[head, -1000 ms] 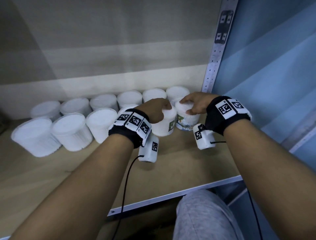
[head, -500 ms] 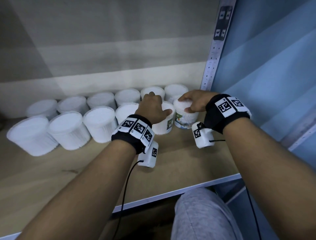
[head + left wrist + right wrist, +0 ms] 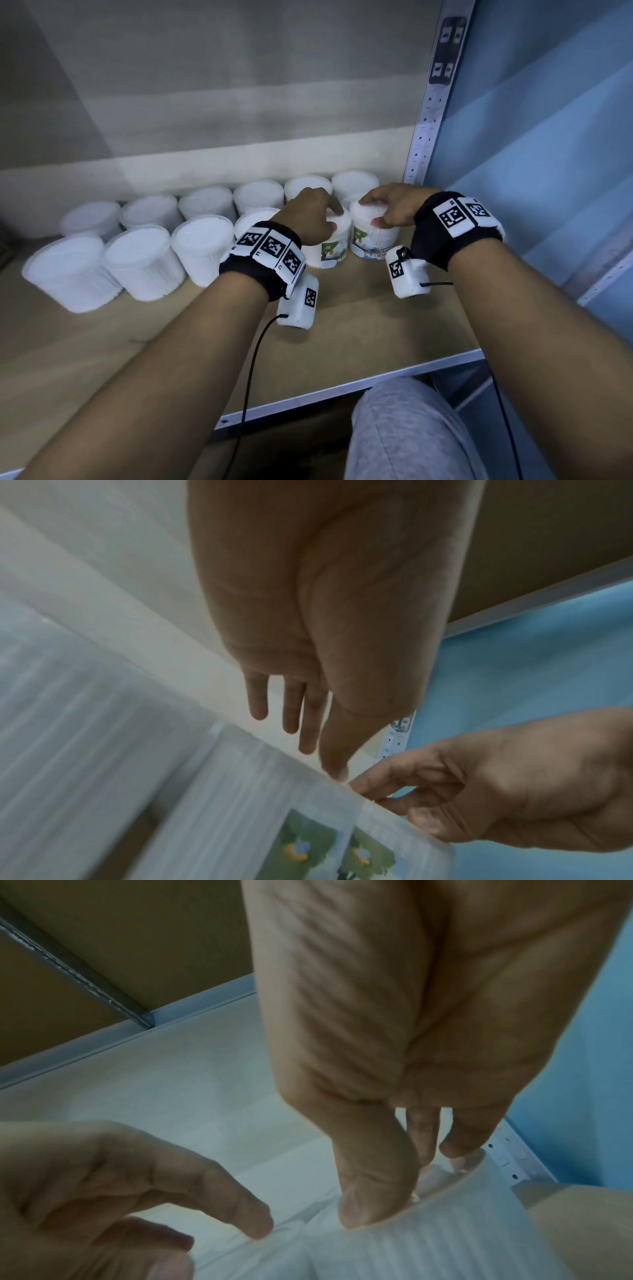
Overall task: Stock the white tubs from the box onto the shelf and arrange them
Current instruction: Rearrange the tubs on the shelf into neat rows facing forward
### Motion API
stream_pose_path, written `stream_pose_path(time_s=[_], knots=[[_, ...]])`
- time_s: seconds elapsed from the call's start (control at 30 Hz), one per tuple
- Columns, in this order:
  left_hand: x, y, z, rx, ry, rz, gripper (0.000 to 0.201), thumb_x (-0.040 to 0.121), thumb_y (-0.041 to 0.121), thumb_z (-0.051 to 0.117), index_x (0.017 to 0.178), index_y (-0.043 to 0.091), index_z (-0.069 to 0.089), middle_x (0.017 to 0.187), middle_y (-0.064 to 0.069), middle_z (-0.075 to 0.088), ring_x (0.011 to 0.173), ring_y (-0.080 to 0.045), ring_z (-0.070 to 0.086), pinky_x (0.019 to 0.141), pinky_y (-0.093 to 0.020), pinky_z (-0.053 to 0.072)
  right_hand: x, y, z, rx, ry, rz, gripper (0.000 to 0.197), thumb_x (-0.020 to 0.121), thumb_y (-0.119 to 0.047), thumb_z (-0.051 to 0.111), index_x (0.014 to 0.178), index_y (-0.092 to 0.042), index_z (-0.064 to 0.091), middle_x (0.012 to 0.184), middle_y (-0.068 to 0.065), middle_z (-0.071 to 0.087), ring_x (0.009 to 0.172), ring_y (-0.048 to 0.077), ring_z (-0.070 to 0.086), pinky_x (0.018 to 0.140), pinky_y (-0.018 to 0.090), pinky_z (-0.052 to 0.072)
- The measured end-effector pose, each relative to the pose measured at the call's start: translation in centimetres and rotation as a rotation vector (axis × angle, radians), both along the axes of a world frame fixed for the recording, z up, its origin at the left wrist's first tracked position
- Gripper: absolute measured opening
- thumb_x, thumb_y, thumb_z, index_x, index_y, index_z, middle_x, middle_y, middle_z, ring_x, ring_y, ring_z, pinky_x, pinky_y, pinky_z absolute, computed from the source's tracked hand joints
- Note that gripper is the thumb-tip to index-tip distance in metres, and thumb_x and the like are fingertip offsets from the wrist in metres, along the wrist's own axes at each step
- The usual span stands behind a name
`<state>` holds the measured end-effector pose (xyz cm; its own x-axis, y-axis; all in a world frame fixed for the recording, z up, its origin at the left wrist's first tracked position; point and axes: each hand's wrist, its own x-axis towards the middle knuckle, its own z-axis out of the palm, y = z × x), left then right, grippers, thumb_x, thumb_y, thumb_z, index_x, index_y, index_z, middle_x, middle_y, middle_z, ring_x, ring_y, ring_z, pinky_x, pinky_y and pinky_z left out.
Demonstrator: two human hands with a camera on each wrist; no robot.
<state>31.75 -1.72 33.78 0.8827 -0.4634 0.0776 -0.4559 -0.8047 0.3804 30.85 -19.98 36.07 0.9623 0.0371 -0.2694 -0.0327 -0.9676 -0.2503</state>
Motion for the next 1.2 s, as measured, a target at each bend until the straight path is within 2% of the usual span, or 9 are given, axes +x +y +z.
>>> stream_pose_path(time_s=[0.13,0.27,0.43,0.67,0.8,0.9,0.97,1.03,1.2], knots=[[-0.4,-0.5,0.1,-0.072,-0.130,0.138,0.036,0.086,0.029,0.061,0.116,0.010,0.063,0.125,-0.012,0.056,0.122,-0.029,0.047,0.100,-0.040,0.044,0.0,-0.2,-0.1,0.014,0.003,-0.006,0.059,0.091,-0.022,0.061,0.145,-0.025,0.037,0.155,0.000,0.030,0.140,0.020,0.033,0.113,0.028,0.028],[-0.5,-1.3,-0.4,0.153,-0.077,0.197,0.057,0.088,0.047,0.055,0.127,0.007,0.052,0.129,-0.016,0.047,0.125,-0.032,0.042,0.100,-0.043,0.042,-0.2,-0.2,-0.1,0.021,-0.001,-0.007,0.060,0.091,-0.023,0.062,0.145,-0.025,0.037,0.154,-0.001,0.032,0.139,0.020,0.035,0.113,0.028,0.029],[-0.3,-1.6,-0.2,0.262,-0.041,0.169,0.058,0.089,0.048,0.053,0.131,0.008,0.047,0.131,-0.016,0.045,0.124,-0.032,0.042,0.099,-0.044,0.041,-0.4,-0.2,-0.1,0.015,-0.013,0.002,0.060,0.092,-0.023,0.060,0.146,-0.024,0.036,0.154,0.000,0.032,0.139,0.021,0.036,0.110,0.027,0.030],[-0.7,-1.0,0.8,0.233,0.035,0.114,0.053,0.091,0.036,0.056,0.137,0.012,0.045,0.143,-0.011,0.040,0.133,-0.028,0.039,0.110,-0.042,0.035,-0.2,-0.1,0.0,0.007,0.002,0.011,0.061,0.091,-0.021,0.060,0.147,-0.023,0.035,0.154,0.002,0.031,0.139,0.022,0.035,0.112,0.029,0.030],[-0.6,-0.7,1.3,0.219,0.097,0.064,0.053,0.091,0.014,0.054,0.142,0.019,0.040,0.149,-0.004,0.037,0.137,-0.023,0.037,0.113,-0.035,0.033,-0.2,-0.1,0.0,0.000,0.000,0.010,0.061,0.091,-0.022,0.060,0.146,-0.023,0.035,0.154,0.002,0.031,0.139,0.022,0.035,0.112,0.030,0.030],[-0.7,-0.8,1.5,0.209,0.118,0.028,0.056,0.089,0.002,0.048,0.141,0.022,0.041,0.148,-0.003,0.039,0.135,-0.022,0.040,0.109,-0.032,0.035,-0.2,-0.1,-0.2,-0.008,-0.005,0.010,0.060,0.091,-0.024,0.060,0.146,-0.025,0.035,0.154,0.001,0.031,0.139,0.022,0.036,0.113,0.031,0.032],[-0.7,-0.8,1.5,0.156,0.092,0.080,0.049,0.091,0.009,0.049,0.138,0.021,0.044,0.147,-0.004,0.039,0.135,-0.023,0.038,0.109,-0.033,0.033,-0.3,-0.1,-0.2,-0.023,-0.013,0.006,0.060,0.091,-0.026,0.060,0.146,-0.027,0.035,0.154,0.000,0.032,0.138,0.022,0.037,0.114,0.032,0.033],[-0.6,-0.8,1.2,0.099,0.026,0.157,0.045,0.090,0.025,0.055,0.133,0.017,0.048,0.142,-0.009,0.041,0.132,-0.027,0.040,0.110,-0.039,0.035,-0.4,-0.1,-0.1,-0.032,-0.019,0.007,0.060,0.091,-0.026,0.059,0.146,-0.028,0.035,0.154,0.000,0.031,0.139,0.022,0.036,0.113,0.032,0.033],[-0.9,-1.1,0.1,0.166,-0.026,0.238,0.056,0.088,0.045,0.056,0.130,0.009,0.050,0.135,-0.014,0.044,0.129,-0.030,0.040,0.104,-0.042,0.039,-0.6,0.1,0.0,-0.027,-0.017,0.010,0.059,0.093,-0.025,0.058,0.146,-0.026,0.034,0.155,0.001,0.030,0.139,0.022,0.035,0.111,0.029,0.031]])
